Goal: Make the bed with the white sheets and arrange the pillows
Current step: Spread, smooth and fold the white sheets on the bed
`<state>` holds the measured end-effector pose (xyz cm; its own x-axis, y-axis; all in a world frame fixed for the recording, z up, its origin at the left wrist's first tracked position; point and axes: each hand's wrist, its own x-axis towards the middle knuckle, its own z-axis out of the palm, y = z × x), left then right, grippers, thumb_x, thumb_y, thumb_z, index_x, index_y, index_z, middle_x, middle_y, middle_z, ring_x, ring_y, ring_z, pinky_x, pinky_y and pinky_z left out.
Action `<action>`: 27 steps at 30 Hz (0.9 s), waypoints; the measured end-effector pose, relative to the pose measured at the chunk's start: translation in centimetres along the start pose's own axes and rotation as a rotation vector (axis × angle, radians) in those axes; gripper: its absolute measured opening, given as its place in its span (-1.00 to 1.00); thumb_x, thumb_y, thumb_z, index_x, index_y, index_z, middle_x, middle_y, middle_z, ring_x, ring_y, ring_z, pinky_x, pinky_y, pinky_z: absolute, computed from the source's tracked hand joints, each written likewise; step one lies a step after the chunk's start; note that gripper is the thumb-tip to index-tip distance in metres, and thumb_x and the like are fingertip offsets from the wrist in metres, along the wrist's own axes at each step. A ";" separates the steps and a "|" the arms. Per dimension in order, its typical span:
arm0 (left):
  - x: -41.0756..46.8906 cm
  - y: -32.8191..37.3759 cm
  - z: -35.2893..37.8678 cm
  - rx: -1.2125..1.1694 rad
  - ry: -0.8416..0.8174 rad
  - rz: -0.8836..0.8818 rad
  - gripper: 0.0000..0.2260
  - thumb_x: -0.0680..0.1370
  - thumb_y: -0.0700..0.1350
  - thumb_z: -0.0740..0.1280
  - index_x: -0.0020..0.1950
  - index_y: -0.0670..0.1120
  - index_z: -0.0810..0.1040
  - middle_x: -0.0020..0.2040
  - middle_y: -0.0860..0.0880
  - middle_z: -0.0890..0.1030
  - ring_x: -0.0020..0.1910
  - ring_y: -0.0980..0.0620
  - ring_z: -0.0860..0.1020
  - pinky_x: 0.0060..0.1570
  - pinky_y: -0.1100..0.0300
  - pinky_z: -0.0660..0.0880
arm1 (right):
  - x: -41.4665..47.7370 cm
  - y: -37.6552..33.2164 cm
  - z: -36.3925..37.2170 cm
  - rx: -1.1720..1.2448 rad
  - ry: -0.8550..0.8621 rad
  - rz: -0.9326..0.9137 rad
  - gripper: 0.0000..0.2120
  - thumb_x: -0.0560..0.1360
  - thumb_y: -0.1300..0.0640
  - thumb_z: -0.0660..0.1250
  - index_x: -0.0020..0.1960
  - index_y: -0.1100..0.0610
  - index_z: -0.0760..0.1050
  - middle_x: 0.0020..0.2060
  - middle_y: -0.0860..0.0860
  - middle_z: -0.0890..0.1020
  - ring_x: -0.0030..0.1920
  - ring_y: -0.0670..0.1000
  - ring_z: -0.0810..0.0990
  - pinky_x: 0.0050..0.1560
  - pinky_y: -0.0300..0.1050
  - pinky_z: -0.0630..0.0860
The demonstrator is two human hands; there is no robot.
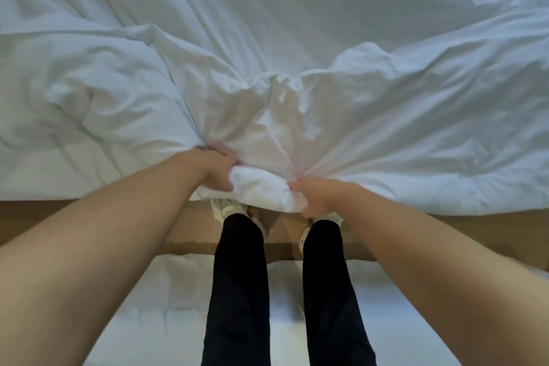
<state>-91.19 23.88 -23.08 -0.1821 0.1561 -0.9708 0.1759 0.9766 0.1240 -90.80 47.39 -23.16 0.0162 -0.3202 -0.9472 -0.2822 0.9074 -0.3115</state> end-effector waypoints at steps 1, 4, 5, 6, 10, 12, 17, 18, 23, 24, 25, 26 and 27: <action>0.0 0.2 -0.2 -0.086 0.073 -0.004 -0.54 0.55 0.07 0.22 0.44 -0.01 0.32 0.37 -0.09 0.44 0.30 -0.11 0.43 0.20 0.04 0.36 | 0.1 0.2 -0.1 0.017 0.017 0.005 -0.39 0.57 0.01 0.25 0.57 0.00 0.11 0.52 0.04 0.24 0.49 0.14 0.25 0.43 0.05 0.23; -0.3 -0.6 -1.6 -0.145 0.602 -0.051 -0.72 0.53 -0.03 0.26 0.20 -0.10 0.48 0.17 -0.11 0.52 0.12 -0.14 0.47 -0.02 0.04 0.36 | 0.2 0.9 -2.5 -0.021 0.491 0.025 -0.56 0.54 0.07 0.25 0.41 0.05 0.36 0.31 0.06 0.46 0.29 0.17 0.44 0.16 -0.02 0.39; -0.2 -1.4 -2.3 -0.068 0.747 -0.085 -0.68 0.50 -0.07 0.30 0.22 -0.12 0.46 0.19 -0.13 0.50 0.16 -0.17 0.45 0.04 -0.01 0.35 | 0.3 1.0 -3.8 -0.045 0.671 0.043 -0.57 0.50 0.12 0.27 0.37 0.07 0.39 0.26 0.08 0.48 0.26 0.18 0.44 0.14 -0.01 0.38; 0.0 -2.5 -3.1 -0.013 0.826 -0.121 -0.60 0.47 -0.09 0.33 0.29 -0.12 0.42 0.26 -0.15 0.45 0.25 -0.18 0.40 0.14 -0.07 0.34 | 0.4 1.1 -5.4 -0.073 0.812 0.073 -0.54 0.46 0.16 0.29 0.36 0.07 0.39 0.26 0.09 0.46 0.28 0.17 0.41 0.19 0.01 0.35; 1.1 -6.6 -6.9 0.019 0.817 -0.279 -0.30 0.55 0.01 0.29 0.57 -0.09 0.02 0.58 -0.18 0.02 0.56 -0.17 -0.05 0.44 -0.27 -0.05 | 1.8 1.9 -11.6 -0.240 0.939 0.230 -0.30 0.49 0.09 0.28 0.56 0.01 0.05 0.54 0.10 0.11 0.55 0.13 0.03 0.46 0.27 -0.04; 2.0 -9.0 -8.5 0.052 0.734 -0.313 -0.31 0.57 0.06 0.24 0.58 -0.07 -0.05 0.57 -0.17 0.09 0.56 -0.17 0.00 0.41 -0.34 -0.12 | 2.7 2.6 -14.1 -0.288 0.760 0.263 -0.19 0.52 -0.05 0.28 0.59 -0.01 -0.13 0.55 0.12 0.12 0.56 0.14 0.04 0.44 0.38 -0.11; 1.4 -10.5 -8.9 0.137 0.466 -0.373 -0.80 0.56 -0.09 0.21 0.17 -0.02 0.47 0.09 -0.08 0.59 0.16 -0.09 0.54 0.38 -0.15 0.10 | 2.1 3.4 -15.4 -0.202 0.394 0.224 -0.62 0.55 -0.03 0.27 0.29 0.13 0.41 0.25 0.17 0.52 0.25 0.20 0.48 0.13 -0.02 0.38; 0.7 -10.4 -9.2 0.130 0.531 -0.363 -0.84 0.57 -0.09 0.18 0.12 -0.02 0.48 0.05 -0.09 0.60 0.11 -0.10 0.56 0.35 -0.10 0.14 | 1.0 3.5 -15.7 -0.186 0.432 0.240 -0.70 0.55 0.01 0.26 0.23 0.11 0.44 0.23 0.16 0.53 0.23 0.20 0.50 0.12 -0.02 0.40; -4.3 -11.3 -19.4 -0.195 1.092 -0.373 -0.82 0.57 -0.19 0.22 0.16 -0.18 0.44 0.10 -0.29 0.53 0.05 -0.33 0.54 -0.05 -0.06 0.41 | -6.6 4.5 -25.3 0.050 1.057 0.506 -0.69 0.50 0.24 0.20 0.24 0.14 0.38 0.17 0.26 0.53 0.23 0.26 0.50 0.25 0.11 0.34; -5.3 -11.2 -21.5 -0.299 1.142 -0.370 -0.75 0.57 -0.23 0.21 0.25 -0.17 0.42 0.19 -0.28 0.49 0.11 -0.34 0.52 0.00 -0.09 0.43 | -7.9 4.4 -27.4 0.093 1.108 0.551 -0.62 0.50 0.25 0.20 0.31 0.15 0.34 0.22 0.26 0.49 0.28 0.26 0.46 0.29 0.13 0.30; -6.0 -11.0 -22.9 -0.415 1.145 -0.324 -0.65 0.58 -0.23 0.20 0.37 -0.13 0.35 0.33 -0.25 0.41 0.22 -0.31 0.47 0.11 -0.10 0.42 | -8.9 3.8 -28.9 0.121 1.126 0.573 -0.54 0.50 0.26 0.21 0.39 0.13 0.27 0.28 0.24 0.44 0.33 0.25 0.42 0.32 0.15 0.27; -6.4 -10.6 -23.4 -0.533 1.095 -0.255 -0.53 0.59 -0.21 0.22 0.49 -0.07 0.23 0.48 -0.20 0.26 0.36 -0.25 0.37 0.24 -0.08 0.36 | -9.3 2.8 -29.7 0.129 1.118 0.572 -0.45 0.50 0.26 0.22 0.46 0.09 0.20 0.33 0.22 0.38 0.36 0.25 0.37 0.34 0.17 0.25; -6.8 -10.2 -22.9 -0.624 1.024 -0.199 -0.42 0.59 -0.16 0.25 0.56 -0.03 0.08 0.57 -0.13 0.07 0.48 -0.18 0.25 0.36 -0.04 0.28 | -9.4 1.3 -29.7 0.113 1.092 0.544 -0.38 0.49 0.26 0.25 0.49 0.06 0.14 0.36 0.19 0.34 0.38 0.24 0.32 0.33 0.18 0.25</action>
<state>-113.92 16.24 -12.99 -0.8821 -0.2356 -0.4079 -0.3871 0.8561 0.3426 -119.76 43.49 -12.42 -0.9061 0.0970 -0.4119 0.0844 0.9952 0.0485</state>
